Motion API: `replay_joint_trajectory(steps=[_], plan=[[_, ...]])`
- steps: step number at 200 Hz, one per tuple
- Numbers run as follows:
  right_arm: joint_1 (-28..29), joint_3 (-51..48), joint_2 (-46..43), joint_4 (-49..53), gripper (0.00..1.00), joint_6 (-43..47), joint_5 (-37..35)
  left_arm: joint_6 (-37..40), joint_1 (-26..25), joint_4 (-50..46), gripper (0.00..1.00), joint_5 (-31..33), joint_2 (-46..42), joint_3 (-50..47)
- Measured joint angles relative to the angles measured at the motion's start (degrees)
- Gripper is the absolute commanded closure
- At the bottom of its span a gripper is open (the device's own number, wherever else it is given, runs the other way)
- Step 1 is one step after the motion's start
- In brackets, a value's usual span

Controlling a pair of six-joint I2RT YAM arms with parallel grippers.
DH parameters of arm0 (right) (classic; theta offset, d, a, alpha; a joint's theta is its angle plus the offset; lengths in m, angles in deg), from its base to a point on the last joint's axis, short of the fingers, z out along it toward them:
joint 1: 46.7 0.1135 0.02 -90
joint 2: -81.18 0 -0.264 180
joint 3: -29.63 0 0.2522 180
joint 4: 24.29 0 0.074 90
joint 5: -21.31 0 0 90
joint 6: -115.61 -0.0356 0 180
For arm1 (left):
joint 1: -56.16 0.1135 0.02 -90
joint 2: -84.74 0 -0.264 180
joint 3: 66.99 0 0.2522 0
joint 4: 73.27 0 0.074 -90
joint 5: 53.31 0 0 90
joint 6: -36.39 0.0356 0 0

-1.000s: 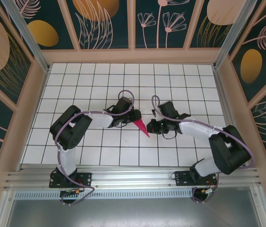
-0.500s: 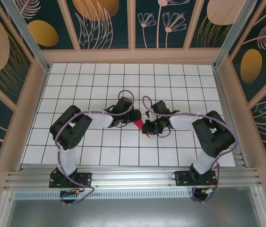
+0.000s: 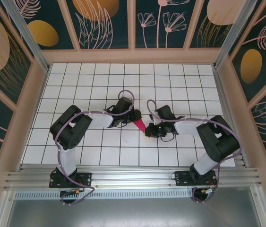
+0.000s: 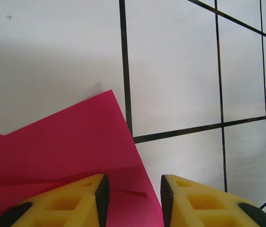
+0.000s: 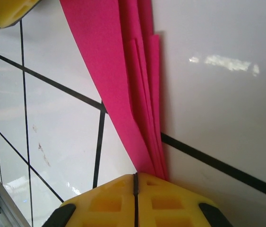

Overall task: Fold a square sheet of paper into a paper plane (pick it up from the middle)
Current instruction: Fold the wing for the fifth time at the center of the table.

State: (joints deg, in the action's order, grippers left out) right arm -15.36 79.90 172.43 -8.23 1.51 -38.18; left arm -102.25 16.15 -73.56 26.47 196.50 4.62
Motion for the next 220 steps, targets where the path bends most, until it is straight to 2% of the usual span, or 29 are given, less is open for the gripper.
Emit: replay_joint_trajectory(steps=[35, 75, 110, 161, 220], plan=[[-1.2, -2.6, -3.3, 1.2, 0.92, -0.7, -0.7, 0.0, 0.0, 0.0, 0.63, -0.1, 0.0, 0.1], [-1.2, -3.8, -8.9, 8.0, 0.91, -1.9, -2.8, 0.0, 0.0, 0.0, 0.63, -0.2, 0.0, 0.1], [-1.0, 0.1, -12.3, 10.1, 0.90, -2.2, -3.5, 0.0, 0.0, 0.0, 0.63, -0.2, 0.0, 0.1], [2.2, 9.2, -2.2, 6.5, 0.90, -2.2, -3.3, 0.0, 0.0, 0.0, 0.63, -0.2, 0.0, 0.1], [2.2, 11.4, 6.6, 4.1, 0.91, -2.1, -3.0, 0.0, 0.1, 0.1, 0.63, -0.6, 0.0, 0.2]])
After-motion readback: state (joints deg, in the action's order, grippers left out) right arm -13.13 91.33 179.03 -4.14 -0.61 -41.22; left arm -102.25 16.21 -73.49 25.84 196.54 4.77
